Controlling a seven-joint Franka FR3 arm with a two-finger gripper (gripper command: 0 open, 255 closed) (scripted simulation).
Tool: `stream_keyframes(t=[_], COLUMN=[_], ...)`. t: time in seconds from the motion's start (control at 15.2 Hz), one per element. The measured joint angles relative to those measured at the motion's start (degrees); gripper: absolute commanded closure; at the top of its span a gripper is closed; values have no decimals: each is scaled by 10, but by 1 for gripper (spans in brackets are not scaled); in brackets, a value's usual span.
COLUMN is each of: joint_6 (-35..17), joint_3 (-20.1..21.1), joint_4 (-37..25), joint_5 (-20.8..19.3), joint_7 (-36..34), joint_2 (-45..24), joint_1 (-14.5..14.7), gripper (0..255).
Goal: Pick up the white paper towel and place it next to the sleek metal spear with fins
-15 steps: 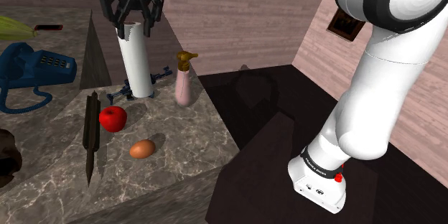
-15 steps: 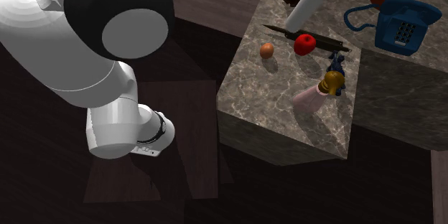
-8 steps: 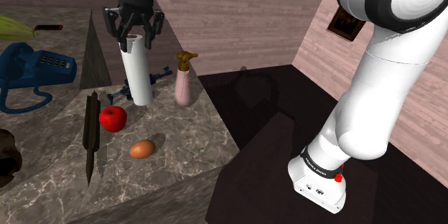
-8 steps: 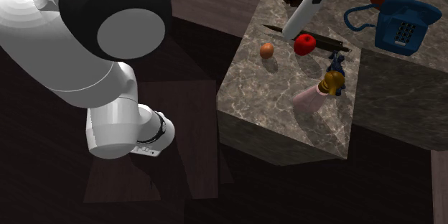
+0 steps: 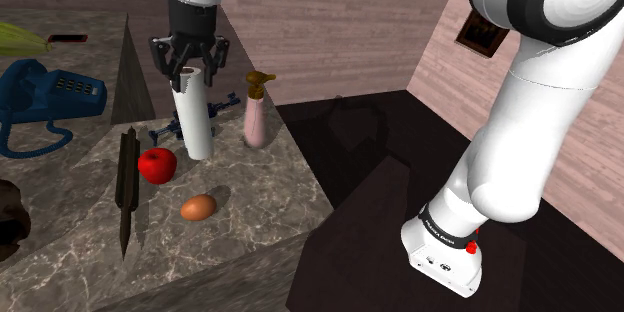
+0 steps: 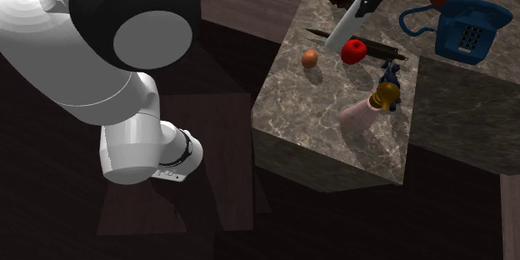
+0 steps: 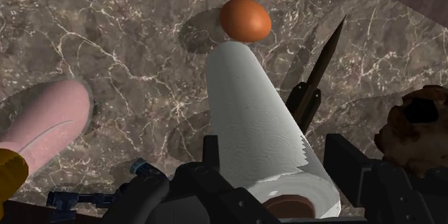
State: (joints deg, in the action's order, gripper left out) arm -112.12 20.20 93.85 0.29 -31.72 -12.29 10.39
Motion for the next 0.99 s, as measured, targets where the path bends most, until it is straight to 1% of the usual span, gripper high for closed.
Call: stream_keyframes(t=[0.33,0.99], joint_6=[-38,-109], joint_3=[-1,-3], joint_4=[36,87], joint_5=[0,-7], joint_7=[4,2], joint_2=[-2,-23], joint_1=[-2,0], gripper=[255,255])
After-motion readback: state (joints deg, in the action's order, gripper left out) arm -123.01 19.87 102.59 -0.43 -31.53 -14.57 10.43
